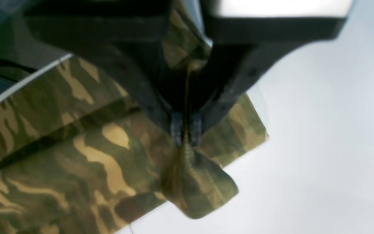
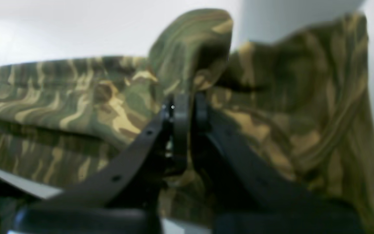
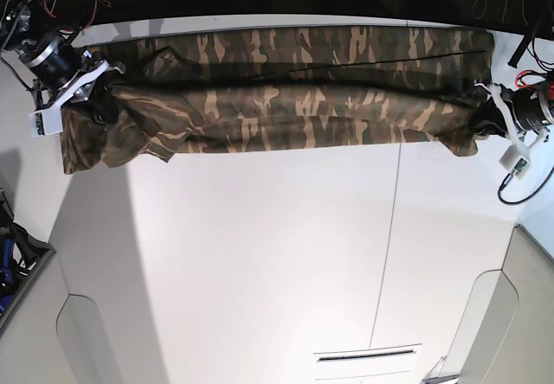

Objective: Fold the T-shirt properly
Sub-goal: 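Pull the folded strip taut with both grippers and flatten it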

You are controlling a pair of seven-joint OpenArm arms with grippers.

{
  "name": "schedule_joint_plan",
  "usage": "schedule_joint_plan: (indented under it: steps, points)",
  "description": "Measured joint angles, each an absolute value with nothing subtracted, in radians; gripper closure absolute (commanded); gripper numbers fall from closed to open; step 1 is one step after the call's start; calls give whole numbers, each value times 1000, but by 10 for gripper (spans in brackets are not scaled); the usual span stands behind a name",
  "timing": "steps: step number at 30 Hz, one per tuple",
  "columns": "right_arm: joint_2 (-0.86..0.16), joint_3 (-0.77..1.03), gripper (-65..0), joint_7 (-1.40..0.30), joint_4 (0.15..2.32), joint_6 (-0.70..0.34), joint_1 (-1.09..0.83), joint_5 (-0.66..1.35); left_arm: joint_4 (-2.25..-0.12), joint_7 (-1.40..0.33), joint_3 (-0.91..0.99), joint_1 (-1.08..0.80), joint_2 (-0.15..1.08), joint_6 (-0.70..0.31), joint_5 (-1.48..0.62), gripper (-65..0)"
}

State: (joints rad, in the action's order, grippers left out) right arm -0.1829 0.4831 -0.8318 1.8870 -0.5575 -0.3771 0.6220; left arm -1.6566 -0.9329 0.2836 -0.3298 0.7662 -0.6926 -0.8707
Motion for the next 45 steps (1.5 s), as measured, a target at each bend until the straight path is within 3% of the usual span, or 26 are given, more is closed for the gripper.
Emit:
schedule_joint_plan:
  steps: [2,3,5,6,7,14,21,23,26,27,32,36,45]
  points:
    - [-183,483,0,-858,1887,-558,-388,621,-1657,-935,284,-332,753,-693,-868,-96]
    - [-182,483,-48,-872,1887,-558,-391,621,-1657,-935,286,-332,742,-693,-865,-140]
    - [-177,483,-249,-895,1887,-556,-394,619,-1657,-936,286,-332,718,-693,-865,-199]
    - [-177,483,-310,-899,1887,-555,-396,620,-1657,-936,286,-332,706,-692,-864,-213]
    - [-177,483,-328,-899,1887,-554,-396,620,-1657,-938,286,-332,695,-689,-864,-217]
    - [-177,483,-327,-899,1897,-554,-396,677,-1657,-939,319,-332,675,-643,-846,-221]
    - [-177,483,-316,-891,2037,-553,-396,679,-1657,-939,513,-332,670,-639,-919,-310]
    - [-177,483,-232,-885,2067,-553,-391,680,-1657,-940,558,-329,655,-636,-929,-317]
    - [-177,484,-24,-842,2086,-554,-390,682,-1657,-942,603,-329,622,-636,-933,-317]
    - [-177,484,0,-837,2086,-554,-390,681,-1657,-943,610,-330,612,-636,-932,-317]
    - [-173,483,0,-831,2086,-554,-390,680,-1656,-935,639,-330,550,-622,-932,-321]
    - [-171,479,0,-827,2063,-554,-390,681,-1656,-934,640,-329,504,-617,-929,-397]
    - [-171,438,0,-791,1946,-554,-390,678,-1655,-882,641,-329,463,-580,-775,-402]
